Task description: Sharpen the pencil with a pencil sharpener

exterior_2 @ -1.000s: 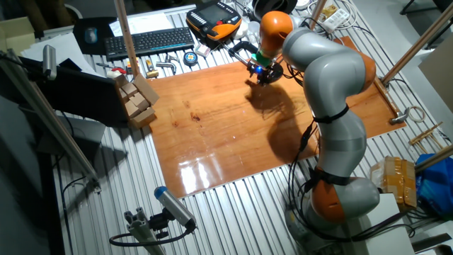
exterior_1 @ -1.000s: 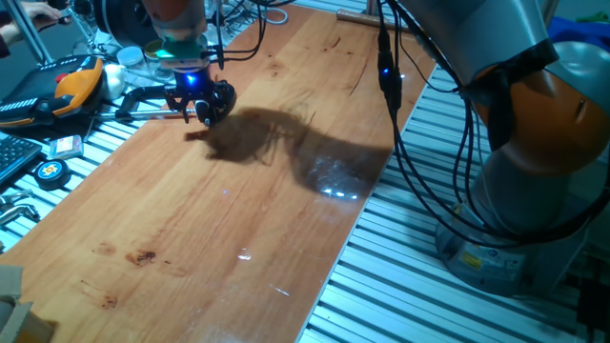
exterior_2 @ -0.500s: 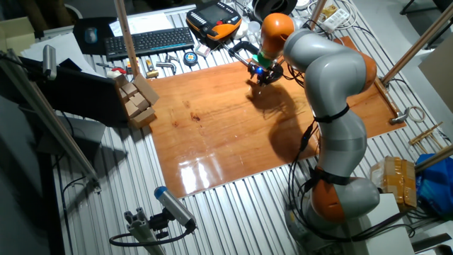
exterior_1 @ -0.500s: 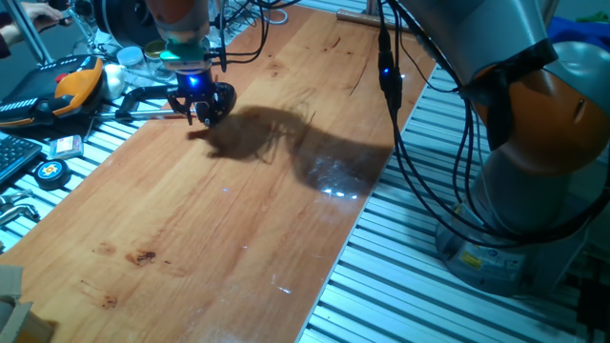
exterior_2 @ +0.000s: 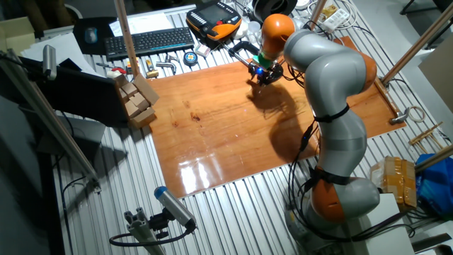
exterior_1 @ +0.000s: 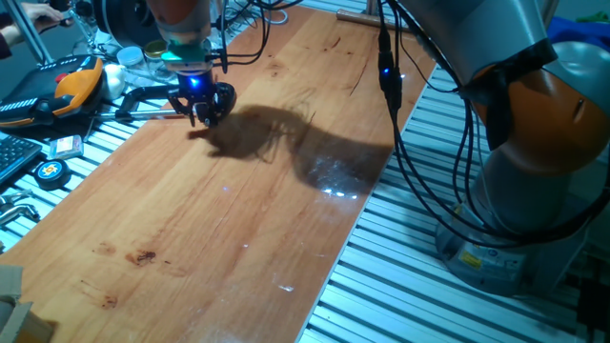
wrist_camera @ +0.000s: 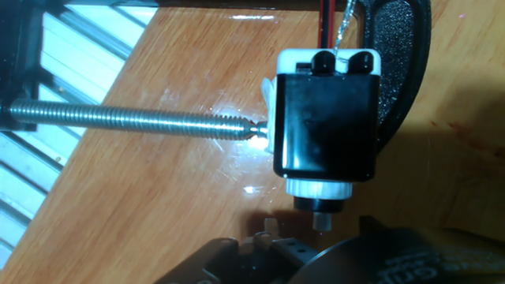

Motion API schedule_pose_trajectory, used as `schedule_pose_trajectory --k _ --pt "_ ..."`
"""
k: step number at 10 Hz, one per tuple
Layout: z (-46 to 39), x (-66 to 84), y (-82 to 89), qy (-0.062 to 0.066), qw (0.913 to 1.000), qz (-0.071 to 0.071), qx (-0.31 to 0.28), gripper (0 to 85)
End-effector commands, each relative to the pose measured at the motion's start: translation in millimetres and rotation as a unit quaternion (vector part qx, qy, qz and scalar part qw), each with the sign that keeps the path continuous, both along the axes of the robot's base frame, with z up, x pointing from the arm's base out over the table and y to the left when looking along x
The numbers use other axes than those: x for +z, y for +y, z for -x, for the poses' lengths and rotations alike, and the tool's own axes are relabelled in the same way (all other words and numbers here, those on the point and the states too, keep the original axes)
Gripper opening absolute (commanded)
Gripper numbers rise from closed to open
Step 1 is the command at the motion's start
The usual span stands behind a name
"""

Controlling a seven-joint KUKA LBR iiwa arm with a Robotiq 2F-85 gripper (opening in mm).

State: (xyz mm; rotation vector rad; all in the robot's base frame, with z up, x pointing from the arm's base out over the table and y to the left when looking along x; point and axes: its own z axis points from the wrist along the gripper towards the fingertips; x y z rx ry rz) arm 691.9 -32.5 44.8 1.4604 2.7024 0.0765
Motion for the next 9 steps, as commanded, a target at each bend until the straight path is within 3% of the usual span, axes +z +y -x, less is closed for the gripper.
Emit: schedule_pose_trajectory --k 1,9 --pt "-0.3 -1.2 -0.4 0.000 1.0000 0.000 -0.001 51.0" --pt "-2.4 -9.4 -1.6 -0.006 1.0000 -0.001 -0.003 51.0"
